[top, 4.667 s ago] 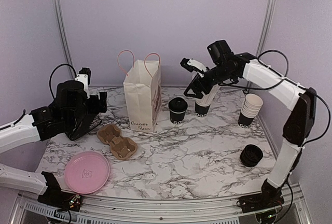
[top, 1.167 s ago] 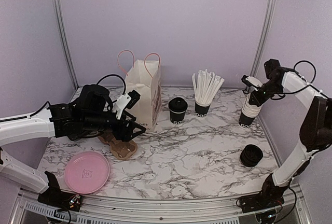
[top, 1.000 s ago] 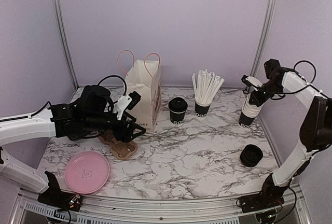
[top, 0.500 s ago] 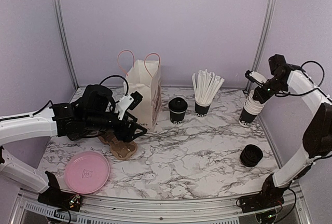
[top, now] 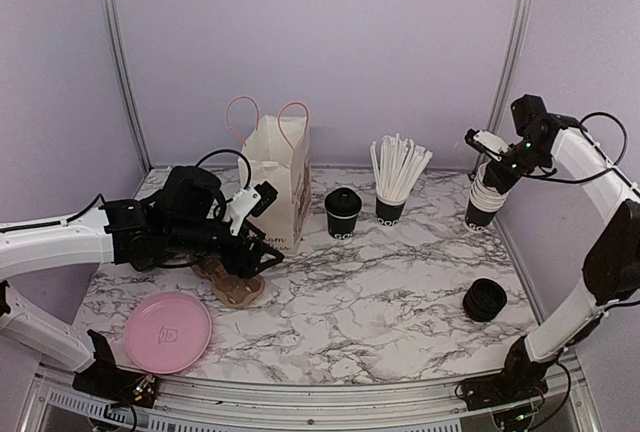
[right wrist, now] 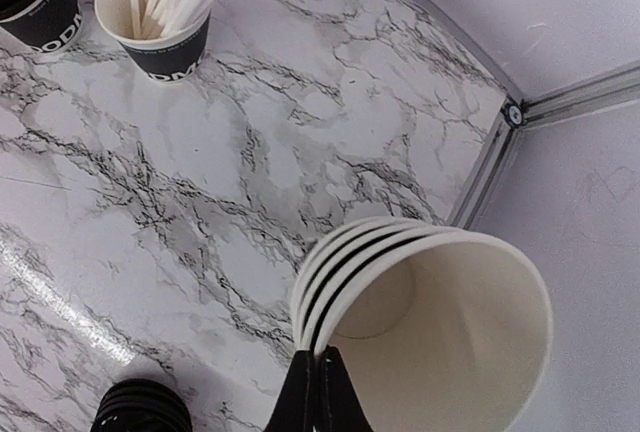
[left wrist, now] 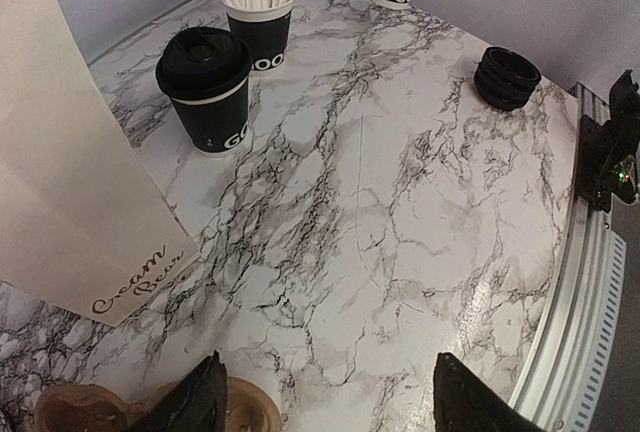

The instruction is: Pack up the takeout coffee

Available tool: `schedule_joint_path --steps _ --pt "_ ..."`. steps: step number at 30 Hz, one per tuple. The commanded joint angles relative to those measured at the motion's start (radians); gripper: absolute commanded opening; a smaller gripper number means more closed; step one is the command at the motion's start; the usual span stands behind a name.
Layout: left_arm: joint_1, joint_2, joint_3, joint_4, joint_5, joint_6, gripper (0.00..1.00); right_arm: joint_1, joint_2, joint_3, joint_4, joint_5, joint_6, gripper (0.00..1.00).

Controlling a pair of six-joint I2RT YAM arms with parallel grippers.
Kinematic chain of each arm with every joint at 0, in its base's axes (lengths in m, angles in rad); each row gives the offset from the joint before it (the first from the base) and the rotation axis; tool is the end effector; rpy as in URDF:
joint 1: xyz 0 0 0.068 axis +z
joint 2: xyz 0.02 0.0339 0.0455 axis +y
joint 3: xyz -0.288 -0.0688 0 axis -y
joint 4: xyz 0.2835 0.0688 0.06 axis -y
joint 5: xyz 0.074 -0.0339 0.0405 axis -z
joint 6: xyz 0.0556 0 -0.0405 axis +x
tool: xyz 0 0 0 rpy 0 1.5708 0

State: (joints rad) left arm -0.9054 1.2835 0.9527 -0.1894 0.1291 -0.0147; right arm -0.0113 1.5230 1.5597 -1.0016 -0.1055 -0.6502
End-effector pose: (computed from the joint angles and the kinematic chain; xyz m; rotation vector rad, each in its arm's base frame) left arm 0.2031 -0.2704 0.2902 1.0037 1.9149 -0.6811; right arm 0.3610 0.0018 0.3653 -0.8350 2.3912 -0.1306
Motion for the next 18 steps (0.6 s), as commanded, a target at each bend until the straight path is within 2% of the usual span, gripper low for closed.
schedule_joint_path --steps 1,2,3,4,6,7,9,11,13,15,18 --pt "-0.007 -0.004 0.034 -0.022 -0.013 0.010 0.71 -0.011 0.011 0.080 -0.093 -0.130 -0.040 0.00" --pt "-0.007 -0.002 0.035 -0.024 -0.016 0.010 0.71 0.028 -0.003 0.059 -0.038 0.057 0.020 0.00" --pt "-0.008 0.001 0.037 -0.026 -0.016 0.010 0.71 0.072 -0.036 -0.002 0.054 0.224 0.012 0.00" --pt "-0.008 0.004 0.042 -0.030 -0.011 0.010 0.71 0.078 -0.065 -0.045 0.106 0.237 -0.011 0.00" --pt "-0.009 0.004 0.042 -0.033 -0.005 0.010 0.71 -0.010 -0.042 0.039 -0.045 -0.176 -0.043 0.00" --pt "-0.010 0.006 0.041 -0.033 -0.006 0.010 0.71 -0.023 -0.016 0.073 -0.065 -0.138 0.015 0.00" --pt "-0.011 0.011 0.044 -0.035 -0.003 0.010 0.71 0.051 -0.021 0.006 0.035 0.159 0.007 0.00" --pt "-0.014 0.012 0.047 -0.038 0.002 0.010 0.71 0.025 -0.033 -0.015 0.039 -0.006 -0.022 0.00" --pt "-0.018 0.010 0.043 -0.038 -0.006 0.010 0.71 0.028 -0.027 -0.019 0.067 0.075 0.017 0.00" --pt "-0.021 0.011 0.044 -0.040 -0.012 0.010 0.71 0.024 -0.012 0.022 0.018 -0.020 0.001 0.00" --pt "-0.023 0.010 0.043 -0.043 -0.017 0.010 0.71 0.035 -0.026 0.016 0.064 0.072 0.010 0.00"
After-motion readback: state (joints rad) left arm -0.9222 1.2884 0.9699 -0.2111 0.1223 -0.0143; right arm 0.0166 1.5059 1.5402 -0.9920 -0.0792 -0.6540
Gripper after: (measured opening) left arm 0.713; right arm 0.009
